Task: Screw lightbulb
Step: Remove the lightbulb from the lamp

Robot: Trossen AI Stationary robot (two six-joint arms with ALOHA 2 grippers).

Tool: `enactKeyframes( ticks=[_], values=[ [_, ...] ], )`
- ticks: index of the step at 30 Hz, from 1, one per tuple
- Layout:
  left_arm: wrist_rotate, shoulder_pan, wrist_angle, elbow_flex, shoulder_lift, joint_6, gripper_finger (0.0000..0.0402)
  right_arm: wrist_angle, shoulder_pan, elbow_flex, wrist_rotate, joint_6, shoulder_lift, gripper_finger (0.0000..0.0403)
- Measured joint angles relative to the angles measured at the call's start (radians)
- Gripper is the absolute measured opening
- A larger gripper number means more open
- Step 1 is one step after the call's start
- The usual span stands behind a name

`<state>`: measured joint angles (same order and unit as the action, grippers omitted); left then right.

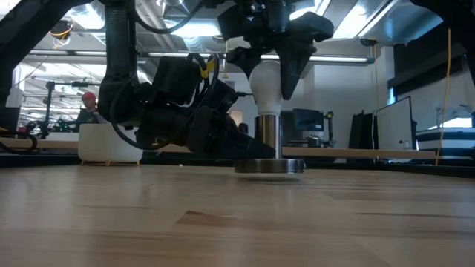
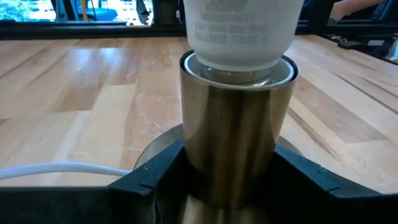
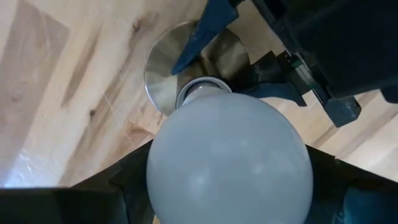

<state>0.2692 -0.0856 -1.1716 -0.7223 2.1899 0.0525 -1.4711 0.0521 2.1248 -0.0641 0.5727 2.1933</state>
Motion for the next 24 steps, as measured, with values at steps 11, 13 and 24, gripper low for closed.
enactKeyframes(
  ticks=[11,13,24],
  values=[
    [-0.002,0.001,0.017,0.002,0.001,0.007,0.0192,0.109,0.0,-0.069,0.089,-0.236,-0.01,0.0346],
    [-0.003,0.001,0.017,0.002,0.001,0.006,0.0192,0.116,0.0,-0.064,0.083,-0.307,-0.01,0.0362],
    [-0.006,0.001,0.021,0.001,0.001,0.001,0.0192,-0.019,-0.035,-0.016,0.204,-1.203,-0.008,0.0395]
  ],
)
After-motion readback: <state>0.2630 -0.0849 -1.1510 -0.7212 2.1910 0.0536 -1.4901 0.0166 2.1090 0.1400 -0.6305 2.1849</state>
